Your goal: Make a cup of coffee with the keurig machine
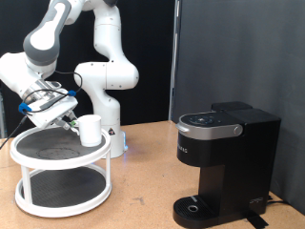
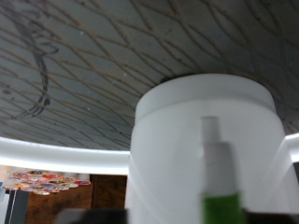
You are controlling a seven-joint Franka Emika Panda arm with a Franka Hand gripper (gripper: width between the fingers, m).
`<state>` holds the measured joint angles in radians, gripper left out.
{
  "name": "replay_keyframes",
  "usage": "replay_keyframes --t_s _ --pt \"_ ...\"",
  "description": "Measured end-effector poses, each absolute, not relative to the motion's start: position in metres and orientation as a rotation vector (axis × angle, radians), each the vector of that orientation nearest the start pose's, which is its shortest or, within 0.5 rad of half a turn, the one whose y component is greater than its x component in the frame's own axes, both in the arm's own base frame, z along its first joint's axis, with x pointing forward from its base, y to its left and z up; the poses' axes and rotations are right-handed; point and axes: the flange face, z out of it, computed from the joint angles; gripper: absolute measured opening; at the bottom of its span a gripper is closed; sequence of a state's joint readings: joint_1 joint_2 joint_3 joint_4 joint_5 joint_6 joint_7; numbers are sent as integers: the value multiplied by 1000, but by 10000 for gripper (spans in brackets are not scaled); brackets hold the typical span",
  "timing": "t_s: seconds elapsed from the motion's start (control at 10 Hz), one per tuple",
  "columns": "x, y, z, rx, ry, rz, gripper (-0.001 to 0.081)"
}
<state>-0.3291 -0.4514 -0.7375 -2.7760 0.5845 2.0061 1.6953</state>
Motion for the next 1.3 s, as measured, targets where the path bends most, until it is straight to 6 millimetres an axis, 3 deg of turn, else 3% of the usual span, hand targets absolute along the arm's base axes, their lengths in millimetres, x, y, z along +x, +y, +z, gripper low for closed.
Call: replay_keyframes --t_s 0.1,0.2,0.3,0.6,1.1,1.3 --pt "209 -255 304 -140 2431 903 241" --pt "209 -255 304 -140 2431 903 71" --pt "209 -255 304 -140 2430 902 22" --pt "210 -259 312 -113 2393 944 8" --pt "215 -278 370 -56 2338 1026 7" --pt "216 -275 366 -55 2343 1037 7"
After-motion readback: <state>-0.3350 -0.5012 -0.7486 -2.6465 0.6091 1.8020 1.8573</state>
